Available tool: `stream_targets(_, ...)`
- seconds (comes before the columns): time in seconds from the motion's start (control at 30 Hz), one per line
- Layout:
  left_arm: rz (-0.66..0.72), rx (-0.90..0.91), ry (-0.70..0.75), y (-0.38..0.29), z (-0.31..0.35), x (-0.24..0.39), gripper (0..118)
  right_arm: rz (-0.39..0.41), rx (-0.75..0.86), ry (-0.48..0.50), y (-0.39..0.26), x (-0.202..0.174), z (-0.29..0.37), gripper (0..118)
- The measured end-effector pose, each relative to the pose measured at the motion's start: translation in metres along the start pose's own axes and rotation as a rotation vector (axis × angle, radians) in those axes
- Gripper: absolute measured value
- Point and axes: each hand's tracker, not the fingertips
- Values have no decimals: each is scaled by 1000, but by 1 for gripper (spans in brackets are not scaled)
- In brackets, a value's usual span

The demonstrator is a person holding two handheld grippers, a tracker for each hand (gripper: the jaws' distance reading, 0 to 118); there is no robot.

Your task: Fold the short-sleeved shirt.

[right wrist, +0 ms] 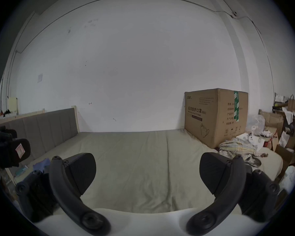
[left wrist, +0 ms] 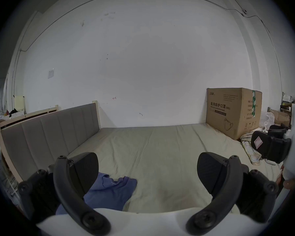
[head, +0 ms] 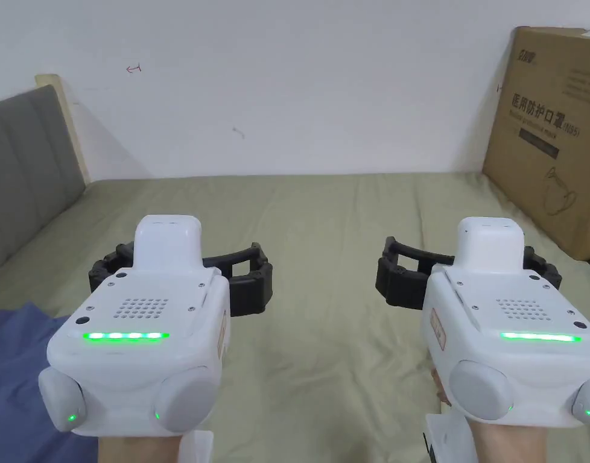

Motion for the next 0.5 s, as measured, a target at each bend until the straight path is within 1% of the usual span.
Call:
stream_targets(0.03,5,1,-1,0,0,-1,116,-9,4,5,0,2,1,118)
stream_targets(0.07,10,2,-2,0,0,-1,116,-2,17,15,-1,3,3,118)
stream_targets(0.13,13,2,1,0,1,-3,116,51,29,18,-1,1,6,118)
stream_targets(0.17,14,2,4,0,0,-3,116,88,24,-2,-1,0,5,118)
stream_targets(0.2,15,2,6,0,0,-4,116,97,22,-7,-2,-1,4,118)
stream_targets(0.27,18,0,9,-1,0,-5,116,85,17,-6,-3,0,3,118)
stream_targets(0.37,20,-4,6,-1,0,-5,116,23,-1,15,-5,5,2,118)
stream_targets(0.5,16,-3,3,-1,0,-6,116,31,5,14,-5,6,3,118)
